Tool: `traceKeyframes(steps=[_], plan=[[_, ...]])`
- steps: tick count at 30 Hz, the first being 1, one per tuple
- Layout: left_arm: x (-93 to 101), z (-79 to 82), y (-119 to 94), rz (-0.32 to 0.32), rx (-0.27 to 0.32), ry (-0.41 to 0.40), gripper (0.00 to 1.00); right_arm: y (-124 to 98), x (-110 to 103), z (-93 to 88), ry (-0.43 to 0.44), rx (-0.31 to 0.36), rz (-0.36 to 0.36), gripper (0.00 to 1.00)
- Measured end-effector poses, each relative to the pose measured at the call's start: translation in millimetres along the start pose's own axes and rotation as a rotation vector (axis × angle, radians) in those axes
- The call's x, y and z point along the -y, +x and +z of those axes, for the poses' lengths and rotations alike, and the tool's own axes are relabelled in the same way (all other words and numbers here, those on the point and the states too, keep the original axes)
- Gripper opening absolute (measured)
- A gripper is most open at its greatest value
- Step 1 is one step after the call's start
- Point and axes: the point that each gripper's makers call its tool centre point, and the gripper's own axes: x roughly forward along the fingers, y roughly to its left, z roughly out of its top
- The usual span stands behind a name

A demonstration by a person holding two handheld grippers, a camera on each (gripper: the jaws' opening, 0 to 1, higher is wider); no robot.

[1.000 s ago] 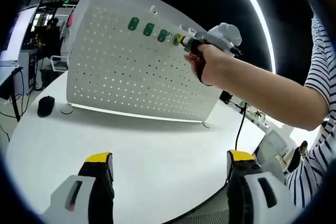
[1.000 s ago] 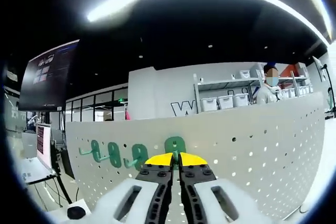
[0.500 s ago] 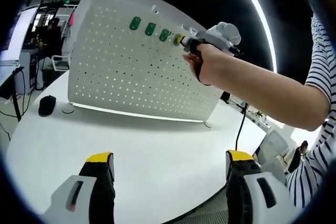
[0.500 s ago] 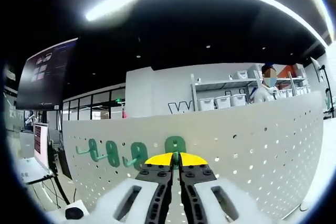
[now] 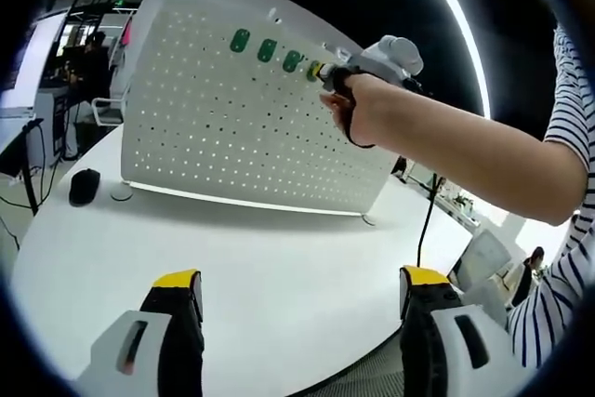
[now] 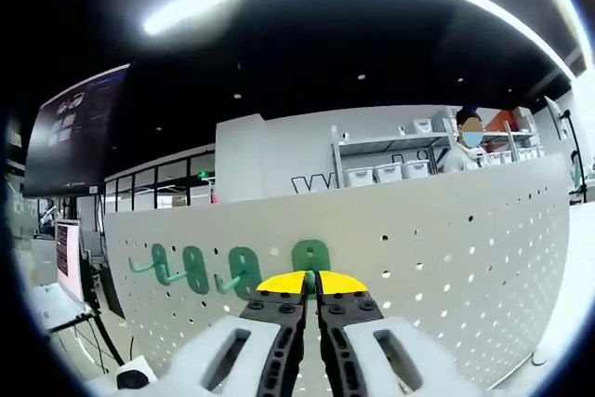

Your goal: Insert the hook assembly into the mounting plate slot until the hook locks in place.

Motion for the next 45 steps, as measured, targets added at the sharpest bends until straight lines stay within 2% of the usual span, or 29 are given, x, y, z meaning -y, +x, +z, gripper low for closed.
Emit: traceKeyframes(steps=[2,3,6,8,12,14,21,24,26,30,37,41,43,45], plan=[[0.0,0.0,0,0.0,0.0,0.002,0.9,0,-1,-5.3,0.014,-0.04,0.018,0.0],[0.2,-0.1,0,0.0,0.0,0.002,0.9,0,-3,-8.5,0.048,-0.063,0.036,0.0],[0.5,0.2,0,-0.001,0.001,0.007,0.9,0,1,-12.6,0.027,-0.099,0.033,0.03],[0.6,0.1,0,0.0,0.0,0.009,0.9,0,1,-13.6,0.049,-0.113,0.032,0.06],[0.8,0.4,0,-0.002,0.0,0.013,0.9,-4,0,-7.0,0.039,-0.11,0.044,0.11],[0.6,0.5,0,0.0,-0.001,0.015,0.9,-5,-1,-6.4,0.04,-0.131,0.054,0.15],[1.5,0.6,-1,-0.003,-0.002,0.026,0.92,-19,12,0.0,0.042,-0.162,0.049,0.33],[2.1,0.8,-1,-0.004,0.0,0.031,0.92,-26,17,0.3,0.022,-0.177,0.055,0.35],[2.5,1.1,-1,-0.005,0.001,0.033,0.92,-33,22,-0.9,-0.017,-0.194,0.051,0.37],[3.1,0.8,-1,-0.007,-0.001,0.039,0.92,-45,29,-4.7,-0.044,-0.22,0.045,0.43],[3.3,1.1,-2,-0.008,0.001,0.05,0.92,-75,39,-22.6,-0.135,-0.296,0.076,0.58],[3.5,1.3,-3,-0.007,0.003,0.057,0.92,-90,46,-31.6,-0.149,-0.326,0.087,0.68],[4.0,1.0,-3,-0.008,0.002,0.061,0.92,-99,48,-36.4,-0.167,-0.347,0.097,0.72],[4.1,0.8,-3,-0.008,0.001,0.064,0.93,-110,46,-44.0,-0.174,-0.376,0.138,0.74]])
